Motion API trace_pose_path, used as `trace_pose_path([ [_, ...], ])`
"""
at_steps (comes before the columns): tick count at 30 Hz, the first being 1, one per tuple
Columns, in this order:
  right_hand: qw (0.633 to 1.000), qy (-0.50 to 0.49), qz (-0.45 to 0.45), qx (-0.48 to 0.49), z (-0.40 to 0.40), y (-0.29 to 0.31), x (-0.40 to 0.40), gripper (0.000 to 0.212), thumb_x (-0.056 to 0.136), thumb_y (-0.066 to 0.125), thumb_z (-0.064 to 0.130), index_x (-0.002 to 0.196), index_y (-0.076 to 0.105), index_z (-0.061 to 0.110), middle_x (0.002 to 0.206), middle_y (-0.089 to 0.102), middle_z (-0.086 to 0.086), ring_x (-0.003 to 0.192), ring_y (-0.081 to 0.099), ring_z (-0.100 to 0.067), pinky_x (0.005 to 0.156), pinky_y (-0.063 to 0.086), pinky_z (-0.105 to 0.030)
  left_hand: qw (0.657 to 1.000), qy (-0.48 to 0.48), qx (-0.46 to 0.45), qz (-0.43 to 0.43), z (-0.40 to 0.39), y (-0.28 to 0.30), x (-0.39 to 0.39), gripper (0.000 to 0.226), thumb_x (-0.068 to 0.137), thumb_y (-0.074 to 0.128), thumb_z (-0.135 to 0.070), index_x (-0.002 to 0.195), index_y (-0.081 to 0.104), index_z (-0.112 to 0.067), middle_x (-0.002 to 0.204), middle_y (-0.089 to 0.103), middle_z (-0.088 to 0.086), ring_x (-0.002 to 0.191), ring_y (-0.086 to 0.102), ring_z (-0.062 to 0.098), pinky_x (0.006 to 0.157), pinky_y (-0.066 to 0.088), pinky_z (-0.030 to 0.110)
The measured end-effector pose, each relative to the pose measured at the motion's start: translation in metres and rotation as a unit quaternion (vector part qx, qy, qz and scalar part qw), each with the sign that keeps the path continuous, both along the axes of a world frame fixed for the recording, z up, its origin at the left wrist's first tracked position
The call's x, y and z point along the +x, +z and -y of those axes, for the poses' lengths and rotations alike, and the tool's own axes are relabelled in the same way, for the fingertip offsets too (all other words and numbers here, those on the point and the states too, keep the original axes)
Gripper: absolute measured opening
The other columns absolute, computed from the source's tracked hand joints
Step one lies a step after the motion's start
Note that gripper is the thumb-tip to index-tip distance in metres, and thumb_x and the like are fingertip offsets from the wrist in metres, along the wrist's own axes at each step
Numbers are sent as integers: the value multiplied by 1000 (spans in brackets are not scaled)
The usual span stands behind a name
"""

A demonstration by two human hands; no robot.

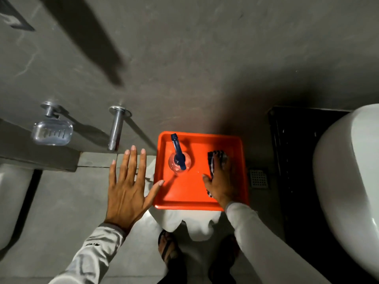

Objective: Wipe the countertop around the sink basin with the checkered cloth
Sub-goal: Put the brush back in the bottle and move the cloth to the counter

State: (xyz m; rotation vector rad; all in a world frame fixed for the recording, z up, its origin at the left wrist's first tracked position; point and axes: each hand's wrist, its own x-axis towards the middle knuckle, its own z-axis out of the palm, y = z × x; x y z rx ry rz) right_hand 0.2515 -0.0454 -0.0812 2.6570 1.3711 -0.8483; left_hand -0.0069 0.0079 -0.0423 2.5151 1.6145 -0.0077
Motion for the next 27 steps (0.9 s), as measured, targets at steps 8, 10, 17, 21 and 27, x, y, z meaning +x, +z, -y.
trace_pose_path([
  [8,998,-7,39,56,3,-14,5,78,85,66,3,152,35,28,154,37,-21,136,37,-43,110,38,-49,999,31,6,4,22,28,-20,91,100,10,-74,165,18,-10,174,17,17,161,21,34,128,23,63],
  [10,991,-67,-26,113,8,6,9,63,91,57,4,149,45,24,149,45,-20,135,44,-41,115,38,-48,999,35,23,25,33,45,-18,91,101,10,-74,165,15,-10,174,16,17,161,19,34,128,23,64],
  [17,899,-194,-59,389,54,137,23,59,83,56,9,142,57,13,139,54,-18,129,47,-28,115,26,-17,992,-1,68,103,63,98,33,91,102,14,-70,163,19,-3,172,22,23,158,26,40,125,26,68],
  [21,903,-150,105,388,43,169,64,60,89,60,2,148,50,8,146,46,-27,133,46,-42,118,33,-48,988,-27,81,130,68,118,68,91,102,14,-69,163,16,-1,172,21,23,159,23,39,125,24,67],
  [27,935,-71,219,270,3,156,90,52,92,49,-1,145,49,-3,150,46,-34,132,51,-50,107,45,-52,978,-80,94,169,65,138,105,91,103,15,-68,158,27,4,168,29,27,157,26,38,120,30,70],
])
